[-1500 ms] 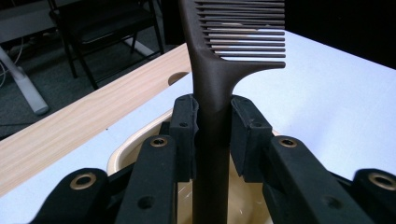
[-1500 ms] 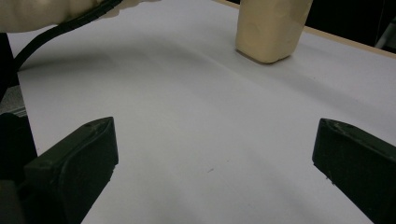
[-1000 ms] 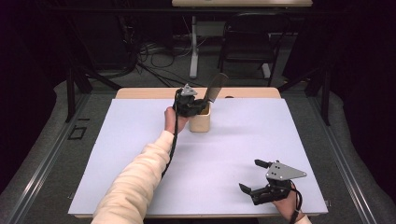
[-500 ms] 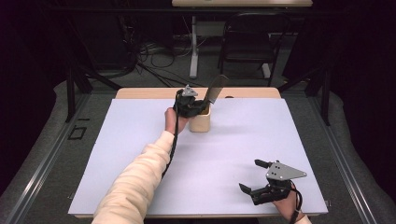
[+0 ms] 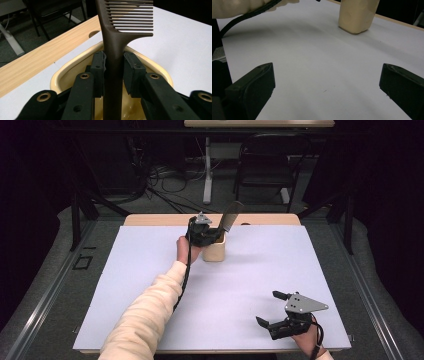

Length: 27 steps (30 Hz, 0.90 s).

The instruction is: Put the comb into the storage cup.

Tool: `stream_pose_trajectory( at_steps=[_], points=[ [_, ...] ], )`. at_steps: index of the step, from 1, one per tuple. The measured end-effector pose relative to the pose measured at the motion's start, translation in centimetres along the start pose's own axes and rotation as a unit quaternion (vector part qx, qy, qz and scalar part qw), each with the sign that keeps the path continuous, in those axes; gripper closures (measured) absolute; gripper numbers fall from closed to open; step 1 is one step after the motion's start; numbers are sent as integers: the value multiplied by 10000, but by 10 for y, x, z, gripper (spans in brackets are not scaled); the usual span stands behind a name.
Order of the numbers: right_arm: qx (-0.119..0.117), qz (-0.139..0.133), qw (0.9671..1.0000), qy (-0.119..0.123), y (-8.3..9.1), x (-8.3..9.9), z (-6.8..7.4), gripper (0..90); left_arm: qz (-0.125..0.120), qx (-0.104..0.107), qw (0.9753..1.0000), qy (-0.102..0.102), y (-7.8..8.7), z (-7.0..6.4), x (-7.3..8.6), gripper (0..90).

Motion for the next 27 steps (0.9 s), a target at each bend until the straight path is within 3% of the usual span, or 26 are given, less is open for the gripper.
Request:
stream_pose_trajectory(
  at_steps=[16,20,27],
  points=[
    [-5,16,10000,-14,0,0,0,0,38,70,10000,30,-1,-1,1,699],
    [-9,18,10000,-7,0,0,0,0,-194,198,9996,37,6,0,-2,563],
    [-2,28,10000,-8,-1,0,0,0,-220,256,9994,69,21,-3,-11,335]
  ],
)
Point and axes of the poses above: each handheld gripper's, and its own axes: y roughly backward along the jaws, x roughly out of its underside, z roughly to its left, the point moved 4 cm from there along -y, roughly forward along the jaws
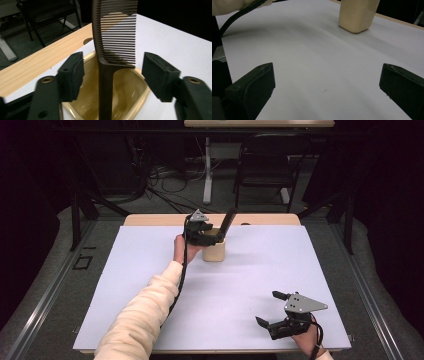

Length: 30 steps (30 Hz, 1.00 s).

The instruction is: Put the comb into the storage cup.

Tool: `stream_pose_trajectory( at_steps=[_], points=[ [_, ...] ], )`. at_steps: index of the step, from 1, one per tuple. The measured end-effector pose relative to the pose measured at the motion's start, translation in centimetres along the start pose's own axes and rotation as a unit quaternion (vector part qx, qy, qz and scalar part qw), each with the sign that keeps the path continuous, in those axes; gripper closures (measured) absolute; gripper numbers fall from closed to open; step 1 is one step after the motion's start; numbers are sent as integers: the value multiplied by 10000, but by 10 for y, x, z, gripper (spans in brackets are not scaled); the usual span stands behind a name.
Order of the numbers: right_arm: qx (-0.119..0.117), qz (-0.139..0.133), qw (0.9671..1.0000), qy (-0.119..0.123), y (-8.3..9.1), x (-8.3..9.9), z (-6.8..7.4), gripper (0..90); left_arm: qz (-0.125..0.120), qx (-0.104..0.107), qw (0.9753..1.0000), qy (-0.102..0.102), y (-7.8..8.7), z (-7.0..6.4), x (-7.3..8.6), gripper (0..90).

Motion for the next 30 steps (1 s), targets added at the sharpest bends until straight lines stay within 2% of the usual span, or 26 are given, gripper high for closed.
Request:
stream_pose_trajectory(
  at_steps=[2,6,10,16,20,22,30],
  points=[
    [-7,23,10000,1,0,0,0,0,21,74,10000,9,4,-2,-2,284],
    [-2,21,10000,1,0,0,0,0,102,166,9998,-104,13,-4,-5,173],
    [-11,16,10000,11,0,0,0,0,164,189,9996,-113,21,-4,-4,124],
    [-13,17,10000,-27,2,2,0,0,372,-22,9993,-77,33,1,2,66],
    [-2,13,10000,4,0,1,0,0,453,-62,9990,-8,40,4,6,33],
    [1,33,10000,3,0,1,0,0,560,-92,9984,-36,44,5,8,6],
    [0,16,10000,-9,2,1,0,0,722,-203,9972,-42,58,2,19,0]
  ],
)
Point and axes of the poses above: each handheld gripper's, and its own axes: y roughly backward along the jaws, x roughly out of its underside, z roughly to its left, the point moved 4 cm from there along -y, roughly forward along the jaws
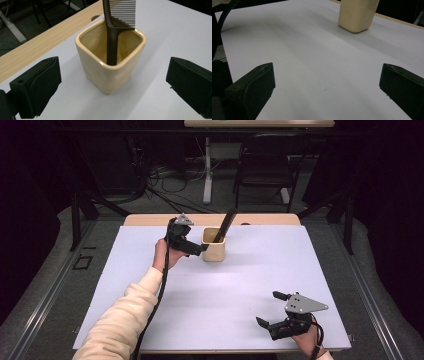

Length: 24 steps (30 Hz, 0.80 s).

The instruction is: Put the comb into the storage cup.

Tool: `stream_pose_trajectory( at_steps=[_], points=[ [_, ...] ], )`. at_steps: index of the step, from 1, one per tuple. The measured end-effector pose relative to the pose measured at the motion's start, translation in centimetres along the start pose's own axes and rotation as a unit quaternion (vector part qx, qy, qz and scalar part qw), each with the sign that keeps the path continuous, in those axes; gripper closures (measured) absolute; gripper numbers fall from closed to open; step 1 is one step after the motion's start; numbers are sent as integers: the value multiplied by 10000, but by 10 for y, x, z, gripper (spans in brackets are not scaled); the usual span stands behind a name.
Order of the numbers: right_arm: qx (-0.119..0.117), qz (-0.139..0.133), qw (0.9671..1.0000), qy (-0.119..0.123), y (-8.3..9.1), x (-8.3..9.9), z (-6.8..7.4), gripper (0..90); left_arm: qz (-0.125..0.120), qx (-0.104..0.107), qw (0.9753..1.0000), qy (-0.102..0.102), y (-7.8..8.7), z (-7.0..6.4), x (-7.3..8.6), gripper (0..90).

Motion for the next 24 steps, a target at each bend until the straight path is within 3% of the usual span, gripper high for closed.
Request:
stream_pose_trajectory(
  at_steps=[9,24],
  points=[
    [-4,-9,10000,-1,0,0,0,0,157,-51,9998,-125,16,-7,17,0],
    [0,-6,10000,3,0,0,0,0,65,-254,9997,23,51,-15,49,0]
  ],
)
Point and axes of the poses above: each handheld gripper's, and its own axes: y roughly backward along the jaws, x roughly out of its underside, z roughly to its left, the point moved 4 cm from there along -y, roughly forward along the jaws
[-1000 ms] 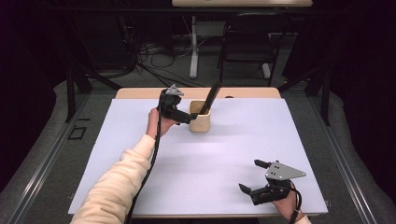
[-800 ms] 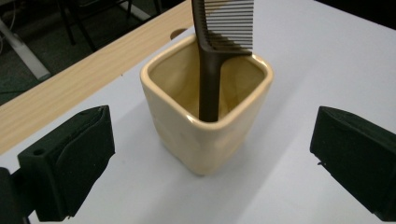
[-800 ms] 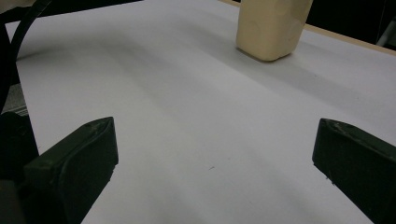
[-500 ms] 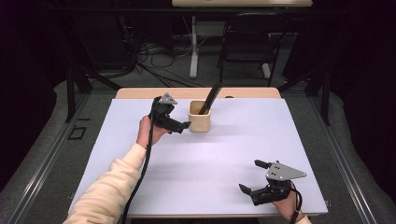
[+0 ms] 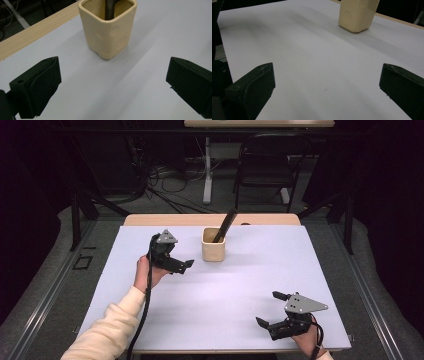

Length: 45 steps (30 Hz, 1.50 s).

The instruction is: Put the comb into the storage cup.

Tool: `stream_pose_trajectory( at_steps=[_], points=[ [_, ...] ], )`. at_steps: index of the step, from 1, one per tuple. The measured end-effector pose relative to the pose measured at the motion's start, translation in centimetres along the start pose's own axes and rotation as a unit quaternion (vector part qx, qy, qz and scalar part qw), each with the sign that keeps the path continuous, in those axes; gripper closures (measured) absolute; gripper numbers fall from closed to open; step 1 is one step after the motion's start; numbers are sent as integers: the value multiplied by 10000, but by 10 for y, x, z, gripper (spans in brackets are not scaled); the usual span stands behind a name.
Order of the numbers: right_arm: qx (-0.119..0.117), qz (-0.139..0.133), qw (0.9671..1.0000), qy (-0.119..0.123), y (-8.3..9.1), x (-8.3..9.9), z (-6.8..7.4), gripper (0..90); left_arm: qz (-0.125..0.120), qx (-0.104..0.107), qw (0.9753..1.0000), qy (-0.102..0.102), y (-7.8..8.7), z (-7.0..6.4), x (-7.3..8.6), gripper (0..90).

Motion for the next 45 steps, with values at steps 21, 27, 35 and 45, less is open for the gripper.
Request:
stream_pose_trajectory(
  at_steps=[21,27,35,45],
  points=[
    [4,17,10000,-8,0,0,0,0,-93,-130,9996,245,27,-13,54,0],
    [2,24,10000,-13,-1,0,0,0,-145,-127,9994,292,32,-20,66,0],
    [-1,21,10000,-16,-1,0,0,0,-198,-178,9992,286,42,-29,82,0],
    [6,42,10000,-11,-1,1,0,0,-278,-196,9988,349,55,-36,102,0]
  ],
)
Point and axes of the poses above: each handheld gripper's, and its own axes: y roughly backward along the jaws, x roughly out of its underside, z roughly to its left, the point moved 4 cm from there along -y, roughly forward along the jaws
